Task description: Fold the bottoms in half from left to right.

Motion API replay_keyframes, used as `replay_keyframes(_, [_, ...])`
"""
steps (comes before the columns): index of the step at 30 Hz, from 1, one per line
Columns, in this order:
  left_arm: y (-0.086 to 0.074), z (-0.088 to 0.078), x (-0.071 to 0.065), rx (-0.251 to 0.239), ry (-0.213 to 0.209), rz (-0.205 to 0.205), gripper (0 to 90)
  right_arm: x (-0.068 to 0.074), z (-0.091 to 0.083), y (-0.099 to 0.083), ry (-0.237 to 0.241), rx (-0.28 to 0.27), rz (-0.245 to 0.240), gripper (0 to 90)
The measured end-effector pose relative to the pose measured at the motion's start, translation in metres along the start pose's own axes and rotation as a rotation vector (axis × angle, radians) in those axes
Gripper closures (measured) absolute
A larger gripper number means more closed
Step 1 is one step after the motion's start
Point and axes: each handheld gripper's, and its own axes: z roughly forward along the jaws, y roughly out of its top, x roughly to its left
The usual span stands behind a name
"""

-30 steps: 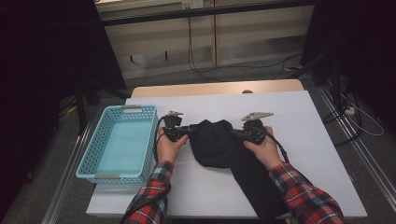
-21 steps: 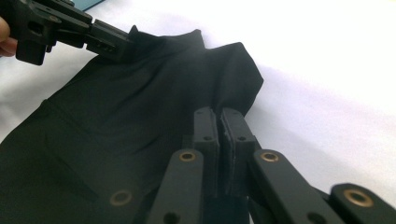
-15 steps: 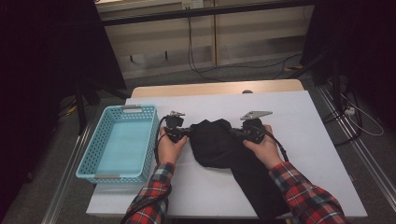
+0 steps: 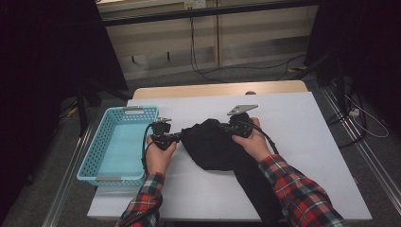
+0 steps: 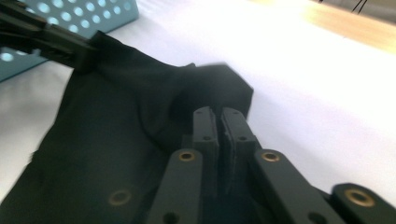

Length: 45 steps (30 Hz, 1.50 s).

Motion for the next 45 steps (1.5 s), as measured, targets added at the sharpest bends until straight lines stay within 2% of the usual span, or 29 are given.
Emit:
replay_keyframes(2, [0.002,0.002,-0.002,-0.028,0.041,0.033,61.4,-0.002,0.01,-0.004,-0.029,0.054,-0.005,76.7])
replay_keyframes(3, [0.004,0.003,-0.004,-0.034,0.04,0.048,53.1,-0.002,0.012,-0.006,-0.046,0.067,-0.023,76.7])
replay_keyframes(5, [0.006,0.007,-0.006,-0.043,0.022,0.057,51.5,-0.004,0.01,-0.007,-0.069,0.058,-0.019,70.6])
replay_keyframes(6, [0.008,0.009,-0.008,-0.051,0.016,0.086,47.7,-0.006,0.007,-0.008,-0.07,0.052,-0.001,64.8])
replay_keyframes(7, [0.01,0.013,-0.009,-0.053,0.02,0.115,45.4,-0.007,0.004,-0.008,-0.071,0.053,0.002,64.2])
replay_keyframes(9, [0.014,0.021,-0.01,-0.056,0.026,0.15,46.6,-0.008,-0.005,-0.008,-0.08,0.05,-0.004,58.1])
replay_keyframes(10, [0.016,0.025,-0.011,-0.064,0.011,0.172,46.7,-0.009,-0.01,-0.008,-0.078,0.05,0.0,56.9])
replay_keyframes(11, [0.018,0.03,-0.012,-0.061,-0.006,0.183,48.0,-0.009,-0.016,-0.009,-0.076,0.04,-0.001,54.6])
replay_keyframes(12, [0.02,0.035,-0.013,-0.067,-0.02,0.173,48.6,-0.009,-0.022,-0.009,-0.077,0.029,0.0,51.5])
replay_keyframes(13, [0.022,0.039,-0.014,-0.068,-0.019,0.2,48.8,-0.009,-0.029,-0.01,-0.079,0.022,-0.003,47.4])
replay_keyframes(14, [0.023,0.043,-0.016,-0.079,-0.016,0.204,48.9,-0.008,-0.035,-0.012,-0.075,0.02,-0.003,44.6])
replay_keyframes(15, [0.025,0.047,-0.016,-0.062,-0.034,0.211,49.9,-0.008,-0.041,-0.015,-0.069,0.017,-0.005,43.7])
replay_keyframes(16, [0.026,0.05,-0.017,-0.06,-0.037,0.2,52.8,-0.008,-0.047,-0.018,-0.07,0.008,-0.008,43.5])
replay_keyframes(17, [0.027,0.053,-0.017,-0.044,-0.023,0.23,53.1,-0.008,-0.052,-0.022,-0.07,0.005,-0.007,43.0])
replay_keyframes(19, [0.028,0.058,-0.017,-0.02,-0.033,0.228,55.8,-0.01,-0.061,-0.031,-0.073,0.005,0.005,40.6])
replay_keyframes(20, [0.027,0.06,-0.018,-0.015,-0.048,0.22,58.4,-0.011,-0.066,-0.036,-0.076,0.004,0.015,40.6])
replay_keyframes(21, [0.027,0.061,-0.02,-0.001,-0.067,0.212,65.9,-0.013,-0.069,-0.041,-0.079,0.002,0.022,40.6])
replay_keyframes(24, [0.025,0.064,-0.024,0.082,-0.101,0.227,82.8,-0.015,-0.08,-0.054,-0.107,-0.008,0.035,38.6])
replay_keyframes(25, [0.023,0.064,-0.025,0.087,-0.103,0.226,89.4,-0.016,-0.083,-0.058,-0.112,-0.007,0.037,38.2])
replay_keyframes(28, [0.024,0.061,-0.025,0.098,-0.089,0.2,90.0,-0.016,-0.09,-0.063,-0.123,0.005,0.036,36.8])
replay_keyframes(31, [0.028,0.049,-0.021,0.062,-0.071,0.169,90.0,-0.014,-0.096,-0.069,-0.124,0.0,0.025,35.7])
replay_keyframes(35, [0.035,0.029,-0.01,0.046,-0.015,0.152,90.0,-0.013,-0.102,-0.074,-0.131,0.009,0.029,33.4])
replay_keyframes(36, [0.035,0.026,-0.009,0.038,-0.017,0.144,90.0,-0.013,-0.104,-0.075,-0.129,0.004,0.033,33.2])
replay_keyframes(38, [0.034,0.026,-0.008,0.029,-0.055,0.164,90.0,-0.013,-0.107,-0.075,-0.129,-0.007,0.042,32.5])
replay_keyframes(39, [0.033,0.029,-0.01,0.007,-0.057,0.168,86.7,-0.012,-0.108,-0.075,-0.131,-0.009,0.04,32.3])
replay_keyframes(40, [0.032,0.033,-0.012,-0.012,-0.039,0.193,68.9,-0.012,-0.109,-0.075,-0.134,-0.011,0.04,32.0])
replay_keyframes(41, [0.03,0.037,-0.014,-0.027,-0.009,0.22,57.6,-0.011,-0.11,-0.075,-0.134,-0.013,0.042,31.8])
replay_keyframes(43, [0.028,0.046,-0.016,-0.025,-0.028,0.245,51.1,-0.01,-0.112,-0.075,-0.131,-0.018,0.041,31.1])
replay_keyframes(45, [0.026,0.054,-0.02,-0.012,-0.009,0.298,49.1,-0.009,-0.114,-0.076,-0.128,-0.019,0.04,30.8])
